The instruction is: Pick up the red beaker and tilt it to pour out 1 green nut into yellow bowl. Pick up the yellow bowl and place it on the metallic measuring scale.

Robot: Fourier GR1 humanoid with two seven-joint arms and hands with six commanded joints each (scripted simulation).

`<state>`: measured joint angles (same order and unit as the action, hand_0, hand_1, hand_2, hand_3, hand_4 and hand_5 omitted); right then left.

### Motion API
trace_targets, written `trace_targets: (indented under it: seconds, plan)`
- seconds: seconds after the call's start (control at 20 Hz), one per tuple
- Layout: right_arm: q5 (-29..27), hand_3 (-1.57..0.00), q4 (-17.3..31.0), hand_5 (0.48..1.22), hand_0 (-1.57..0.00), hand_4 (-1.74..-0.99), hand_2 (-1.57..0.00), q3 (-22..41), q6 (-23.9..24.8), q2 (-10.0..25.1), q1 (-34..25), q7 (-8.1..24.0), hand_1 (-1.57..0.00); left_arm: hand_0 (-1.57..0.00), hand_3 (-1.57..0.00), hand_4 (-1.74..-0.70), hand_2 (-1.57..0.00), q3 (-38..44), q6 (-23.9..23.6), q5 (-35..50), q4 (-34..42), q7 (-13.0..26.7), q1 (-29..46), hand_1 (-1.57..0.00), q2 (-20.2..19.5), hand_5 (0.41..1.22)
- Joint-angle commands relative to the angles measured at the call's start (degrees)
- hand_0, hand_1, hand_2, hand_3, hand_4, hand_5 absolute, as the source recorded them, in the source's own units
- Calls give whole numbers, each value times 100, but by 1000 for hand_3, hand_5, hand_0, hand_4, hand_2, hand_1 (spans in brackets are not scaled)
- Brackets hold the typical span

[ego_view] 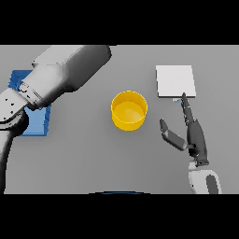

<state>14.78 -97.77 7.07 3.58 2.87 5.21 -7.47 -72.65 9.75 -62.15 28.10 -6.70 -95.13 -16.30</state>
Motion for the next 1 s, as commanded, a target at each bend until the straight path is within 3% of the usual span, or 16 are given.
trace_targets:
  seconds: [0.0,0.05,0.2,0.3,0.4,0.55,0.7,0.85,0.95]
  plan:
    - [15,1,91,661,1,-1161,1,-18,16,5,-57,38,1,-1571,-1320,-1727,-1571,207,35,216,-224,-32,-134,-1571,-75,1221]
    - [-33,1,41,661,1,-1160,1,21,-28,-28,7,-77,1,-1571,-1370,-1727,-1571,516,-82,510,-542,35,-254,-1571,-102,1221]
    - [120,1,190,641,1,-1146,1,0,102,-9,-87,8,1,-1571,-1468,-1734,-1571,1630,-130,1696,-1210,421,-403,-1571,-374,1221]
    - [250,1,157,633,1,-1144,1,18,175,39,-105,-9,1,-1571,-1417,-1736,-1571,2381,-256,2559,-1579,618,-358,-1571,-675,1221]
    - [50,1,167,625,1,-1129,1,-12,68,-3,-144,-12,1,-1571,-1394,-1738,-1571,2904,-476,3237,-1919,882,-235,-1571,-958,1221]
    - [-283,1,139,625,1,-1083,1,-53,-136,-43,-170,-103,1,-1571,-1480,-1739,-1571,3601,-827,4238,-2270,916,178,-1571,-1360,1221]
    - [-337,1,185,642,1,-1106,1,-37,-262,26,-195,-109,1,-1571,-1525,-1740,-1571,3995,-1231,4956,-2425,1106,736,-1571,-1661,1221]
    - [-454,1,233,663,1,-1148,1,-87,-383,110,-212,-183,1,-1571,-1547,-1741,-1571,4307,-1675,5579,-2545,1732,1229,-1571,-1734,1221]
    - [-406,1,213,672,1,-1165,1,-74,-362,130,-208,-179,1,-1571,-1556,-1741,-1571,4517,-1846,5970,-2470,1882,1512,-1571,-1867,1221]
